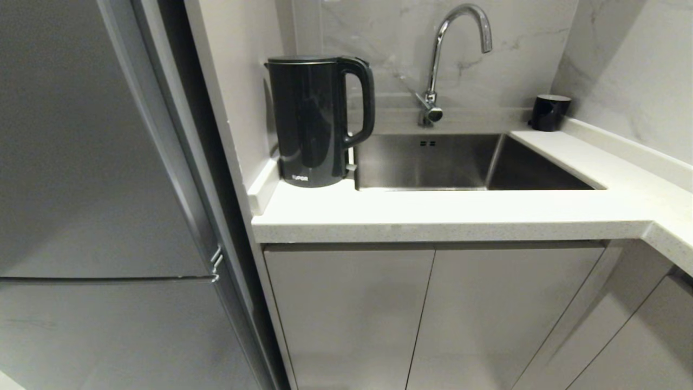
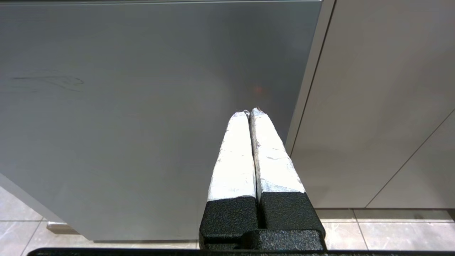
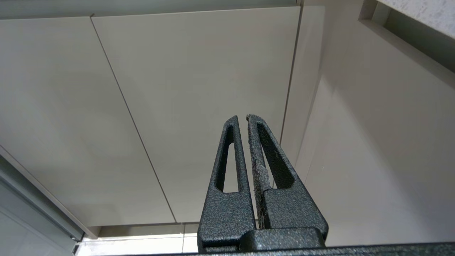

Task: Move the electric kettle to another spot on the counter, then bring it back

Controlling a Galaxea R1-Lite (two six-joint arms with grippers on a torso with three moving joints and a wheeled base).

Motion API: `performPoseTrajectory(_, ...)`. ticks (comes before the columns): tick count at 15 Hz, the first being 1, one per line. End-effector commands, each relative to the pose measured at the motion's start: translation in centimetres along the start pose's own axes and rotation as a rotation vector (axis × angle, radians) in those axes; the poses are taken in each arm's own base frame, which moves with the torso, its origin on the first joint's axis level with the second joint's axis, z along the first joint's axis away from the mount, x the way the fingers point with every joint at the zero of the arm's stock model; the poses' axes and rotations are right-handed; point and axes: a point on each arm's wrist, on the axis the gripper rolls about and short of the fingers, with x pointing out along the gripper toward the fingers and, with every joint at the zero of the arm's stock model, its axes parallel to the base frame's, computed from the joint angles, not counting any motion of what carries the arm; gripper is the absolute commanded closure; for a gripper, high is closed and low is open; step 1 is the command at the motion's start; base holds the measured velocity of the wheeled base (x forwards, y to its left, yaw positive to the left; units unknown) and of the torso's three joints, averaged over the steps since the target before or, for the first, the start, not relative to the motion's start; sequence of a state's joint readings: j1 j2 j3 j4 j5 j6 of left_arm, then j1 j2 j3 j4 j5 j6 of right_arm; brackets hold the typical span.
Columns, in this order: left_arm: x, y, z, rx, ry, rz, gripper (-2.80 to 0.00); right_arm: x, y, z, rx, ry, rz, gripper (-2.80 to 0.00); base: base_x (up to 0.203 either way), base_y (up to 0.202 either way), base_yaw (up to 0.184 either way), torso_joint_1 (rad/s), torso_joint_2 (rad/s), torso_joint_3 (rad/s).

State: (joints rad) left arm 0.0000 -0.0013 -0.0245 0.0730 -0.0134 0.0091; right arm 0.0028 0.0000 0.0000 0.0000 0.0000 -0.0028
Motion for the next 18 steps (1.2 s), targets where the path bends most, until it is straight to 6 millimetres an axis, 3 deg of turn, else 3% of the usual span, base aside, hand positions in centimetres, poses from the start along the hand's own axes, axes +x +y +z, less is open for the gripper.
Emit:
performPoseTrajectory(1, 0.01, 0.0, 0.01, 0.0, 0.0, 0.0, 0.0, -0.01, 0.0, 0.0, 0.0, -0.002, 0.0, 0.0, 0.0, 0.0, 0.0, 0.0, 0.0, 0.0)
performPoseTrajectory(18, 0.01, 0.0, 0.01, -0.001, 0.001, 0.001, 0.0, -0.01, 0.0, 0.0, 0.006, -0.002, -0.001, 0.0, 0.0, 0.0, 0.0, 0.0, 0.0, 0.0)
